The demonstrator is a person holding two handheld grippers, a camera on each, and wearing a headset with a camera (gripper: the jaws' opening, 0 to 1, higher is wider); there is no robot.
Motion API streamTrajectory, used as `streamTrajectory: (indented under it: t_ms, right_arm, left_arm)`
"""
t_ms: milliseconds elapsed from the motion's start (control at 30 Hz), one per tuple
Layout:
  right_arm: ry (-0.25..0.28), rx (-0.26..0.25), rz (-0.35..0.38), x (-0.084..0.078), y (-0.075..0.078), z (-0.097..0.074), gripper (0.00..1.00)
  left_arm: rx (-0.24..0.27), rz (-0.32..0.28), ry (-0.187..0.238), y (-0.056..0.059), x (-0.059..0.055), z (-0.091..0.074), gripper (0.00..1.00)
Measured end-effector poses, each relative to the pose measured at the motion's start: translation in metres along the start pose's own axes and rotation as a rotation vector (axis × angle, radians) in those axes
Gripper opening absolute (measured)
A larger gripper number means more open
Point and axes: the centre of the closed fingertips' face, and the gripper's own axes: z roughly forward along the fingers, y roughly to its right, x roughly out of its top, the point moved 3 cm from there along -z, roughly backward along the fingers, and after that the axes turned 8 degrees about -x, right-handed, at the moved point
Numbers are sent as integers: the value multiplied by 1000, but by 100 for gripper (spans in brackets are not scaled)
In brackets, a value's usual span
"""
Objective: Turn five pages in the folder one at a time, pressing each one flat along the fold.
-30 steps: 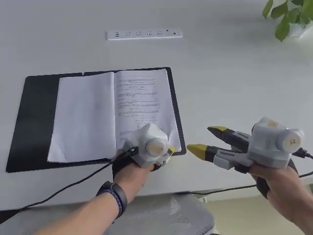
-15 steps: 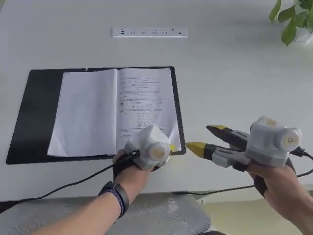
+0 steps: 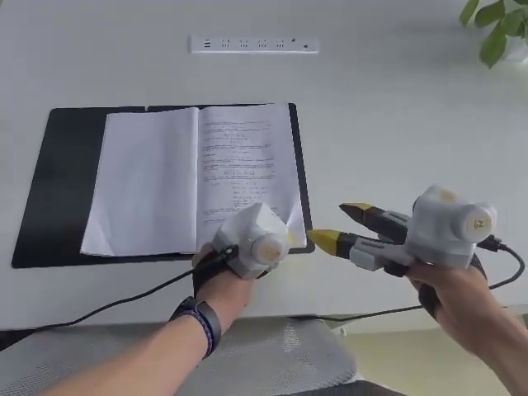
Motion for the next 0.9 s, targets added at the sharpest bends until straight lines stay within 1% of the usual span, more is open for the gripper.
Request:
streamTrajectory:
  t_ms: [167,367,400,533,633,900]
  right_arm:
    - [-10,5,14,-3,7,15,52]
    - [-46,19,38,-11,16,45,49]
    - [-46,20,40,-10,16,47,48]
    - [-61,38,52,-12,15,63,47]
    - [-71,47,61,-14,16,72,47]
    - [-84,64,77,-14,17,81,45]
  left_arm:
    - [-8,-16,4,0,0,0,3]
    - [-19,-35,11,-1,-1,-1,2]
    - [-21,-36,10,-1,-1,-1,2]
    - [-24,-40,13,-1,-2,-1,2]
    - [-24,-39,14,-1,-2,0,2]
    - [-28,-52,18,-1,-3,0,2]
